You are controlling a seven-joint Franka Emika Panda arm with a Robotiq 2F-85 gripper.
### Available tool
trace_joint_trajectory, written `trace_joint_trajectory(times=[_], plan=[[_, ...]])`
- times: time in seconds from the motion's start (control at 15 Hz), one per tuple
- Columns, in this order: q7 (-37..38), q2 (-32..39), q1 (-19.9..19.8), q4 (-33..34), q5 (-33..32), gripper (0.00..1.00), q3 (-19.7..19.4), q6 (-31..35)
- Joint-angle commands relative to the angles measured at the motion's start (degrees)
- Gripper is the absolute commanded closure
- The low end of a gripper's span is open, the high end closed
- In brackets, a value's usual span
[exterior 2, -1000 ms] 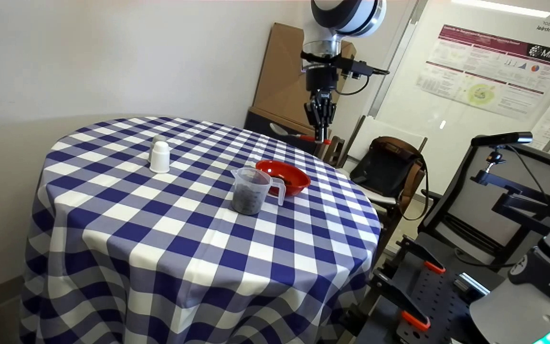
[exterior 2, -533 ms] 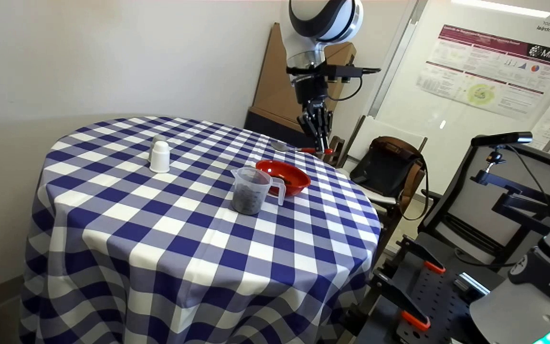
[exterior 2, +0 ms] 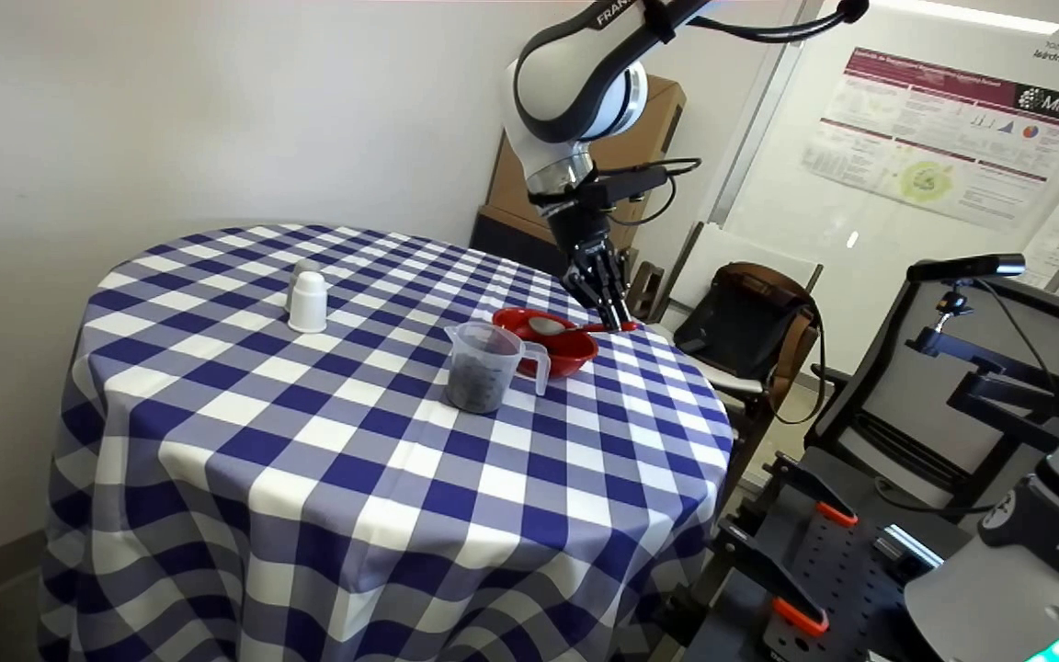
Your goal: Place some of the contents in the red bowl into the clear jug using the spoon
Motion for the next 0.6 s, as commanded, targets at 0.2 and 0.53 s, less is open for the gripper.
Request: trace_joint_trajectory(times=[0.2,0.53], plan=[[1.5,4.7,2.3,5.4,-3.6,0.95,-0.9,-6.5],[1.4,6.2,3.0,6.0,-5.8,0.95,-0.9,-8.6]])
